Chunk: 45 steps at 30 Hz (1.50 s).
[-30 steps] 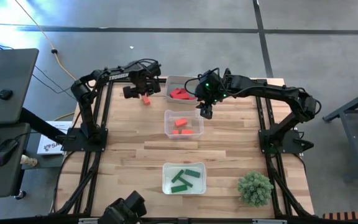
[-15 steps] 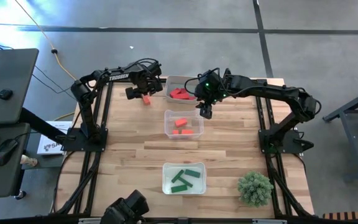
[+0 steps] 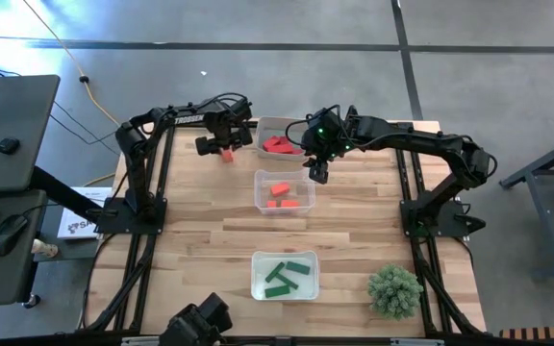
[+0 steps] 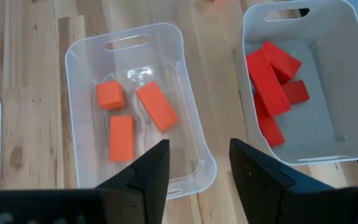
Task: Sort & place blocks by color
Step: Put the orange block into the transparent bin
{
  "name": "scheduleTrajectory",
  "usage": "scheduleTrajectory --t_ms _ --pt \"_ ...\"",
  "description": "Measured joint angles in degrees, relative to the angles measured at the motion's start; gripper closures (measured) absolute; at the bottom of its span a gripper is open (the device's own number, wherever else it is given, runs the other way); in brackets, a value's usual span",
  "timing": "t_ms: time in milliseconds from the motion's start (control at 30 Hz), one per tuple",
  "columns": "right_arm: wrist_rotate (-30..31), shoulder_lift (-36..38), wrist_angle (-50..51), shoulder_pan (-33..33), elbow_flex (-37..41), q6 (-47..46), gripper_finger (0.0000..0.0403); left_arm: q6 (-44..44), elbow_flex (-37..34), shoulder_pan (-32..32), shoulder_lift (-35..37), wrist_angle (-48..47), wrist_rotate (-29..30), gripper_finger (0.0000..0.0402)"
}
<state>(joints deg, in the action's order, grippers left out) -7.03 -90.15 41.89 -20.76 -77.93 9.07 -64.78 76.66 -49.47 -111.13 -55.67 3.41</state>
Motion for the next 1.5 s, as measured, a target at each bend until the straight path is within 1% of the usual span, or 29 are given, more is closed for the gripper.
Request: scheduleTrajectory --t_ms 400,500,700,967,1233,1500 --pt "0.0 0.0 0.0 0.0 0.0 0.0 0.0247 0.9 0.0 -1.0 -0.5 -0.2 0.5 0.0210" --pt "0.0 0.0 0.0 0.0 0.0 -0.2 0.0247 1.7 0.0 -1.5 -1.3 -0.3 -0.3 0.0219" --pt "0.0 0.0 0.1 0.0 0.0 -0.2 0.0247 3.0 0.0 -1.4 -2.4 0.4 -0.1 0.0249" --pt "0.0 0.0 0.0 0.0 0.0 -0.2 0.0247 9.4 0.1 -1.4 -2.4 0.3 0.3 0.0294" --pt "0.0 0.0 0.0 0.0 0.0 -1.1 0.0247 18.3 0.0 -1.4 -1.8 0.3 0.4 0.0292" --pt "0.6 0.0 0.0 0.0 0.0 -5.0 0.0247 28.5 0.0 -1.0 1.9 2.4 0.3 0.0293"
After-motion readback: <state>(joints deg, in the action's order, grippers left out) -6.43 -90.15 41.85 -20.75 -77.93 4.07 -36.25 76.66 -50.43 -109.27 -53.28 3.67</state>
